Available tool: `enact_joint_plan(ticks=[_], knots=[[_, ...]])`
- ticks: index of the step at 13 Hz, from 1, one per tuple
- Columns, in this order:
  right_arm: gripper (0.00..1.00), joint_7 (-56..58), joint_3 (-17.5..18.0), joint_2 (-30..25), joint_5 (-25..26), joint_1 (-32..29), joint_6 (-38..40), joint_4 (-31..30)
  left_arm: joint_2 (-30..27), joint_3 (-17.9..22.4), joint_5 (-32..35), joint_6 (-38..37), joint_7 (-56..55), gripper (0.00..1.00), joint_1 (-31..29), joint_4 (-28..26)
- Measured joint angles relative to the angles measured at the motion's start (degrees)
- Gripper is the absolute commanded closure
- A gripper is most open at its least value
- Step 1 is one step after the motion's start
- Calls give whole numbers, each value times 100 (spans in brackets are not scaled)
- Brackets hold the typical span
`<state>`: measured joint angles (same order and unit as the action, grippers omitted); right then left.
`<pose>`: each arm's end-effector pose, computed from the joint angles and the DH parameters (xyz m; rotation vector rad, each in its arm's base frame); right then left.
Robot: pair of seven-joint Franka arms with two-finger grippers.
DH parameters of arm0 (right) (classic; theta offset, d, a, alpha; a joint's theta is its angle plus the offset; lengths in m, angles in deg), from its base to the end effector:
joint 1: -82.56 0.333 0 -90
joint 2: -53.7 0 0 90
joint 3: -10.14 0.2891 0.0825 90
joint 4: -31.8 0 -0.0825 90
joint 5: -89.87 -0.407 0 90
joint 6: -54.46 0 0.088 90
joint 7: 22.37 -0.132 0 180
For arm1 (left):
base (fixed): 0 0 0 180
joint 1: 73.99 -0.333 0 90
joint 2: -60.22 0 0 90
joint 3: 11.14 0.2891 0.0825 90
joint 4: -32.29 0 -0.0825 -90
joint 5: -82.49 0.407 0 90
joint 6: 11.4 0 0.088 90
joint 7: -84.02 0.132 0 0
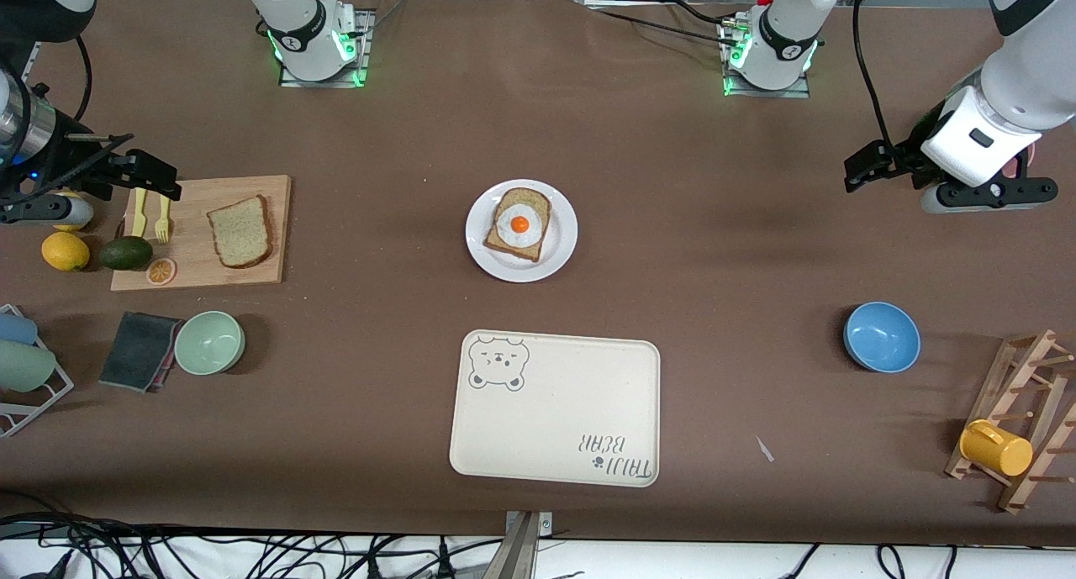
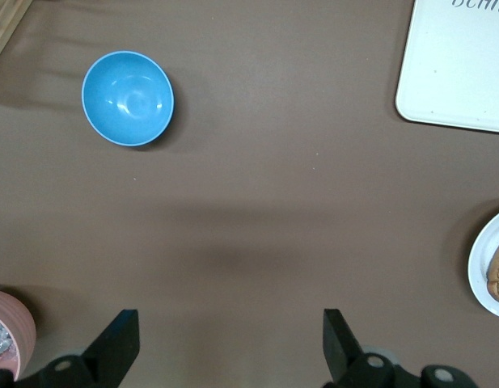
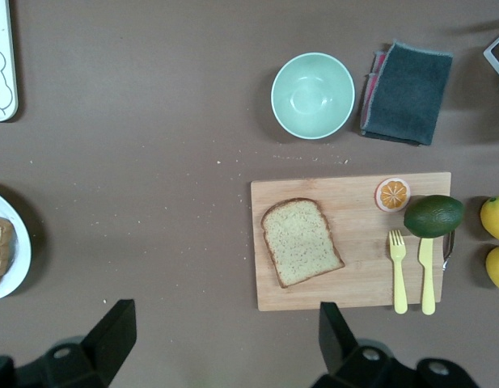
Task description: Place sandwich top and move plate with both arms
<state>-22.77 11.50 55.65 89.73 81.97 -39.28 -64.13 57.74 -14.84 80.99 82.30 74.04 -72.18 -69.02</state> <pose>0.5849 0.0080 0.5070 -3.1370 -0.0098 0.1134 0.5577 -0.0576 0.5051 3.1248 0.1267 -0.1439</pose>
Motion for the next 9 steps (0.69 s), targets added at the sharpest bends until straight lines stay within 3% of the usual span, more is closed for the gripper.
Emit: enact_joint_plan(ticks=[3,7,9], knots=[[0,21,6,181,0,2,6,-13,-1,0,0,-16,0,0,0,2],[0,28,58,964,47,29,-56,-29,-1,-4,0,-27,-16,0,0,7],[0,28,58,1279,64,29,-450,-199,-2,-17,0,-29,-19,0,0,8]])
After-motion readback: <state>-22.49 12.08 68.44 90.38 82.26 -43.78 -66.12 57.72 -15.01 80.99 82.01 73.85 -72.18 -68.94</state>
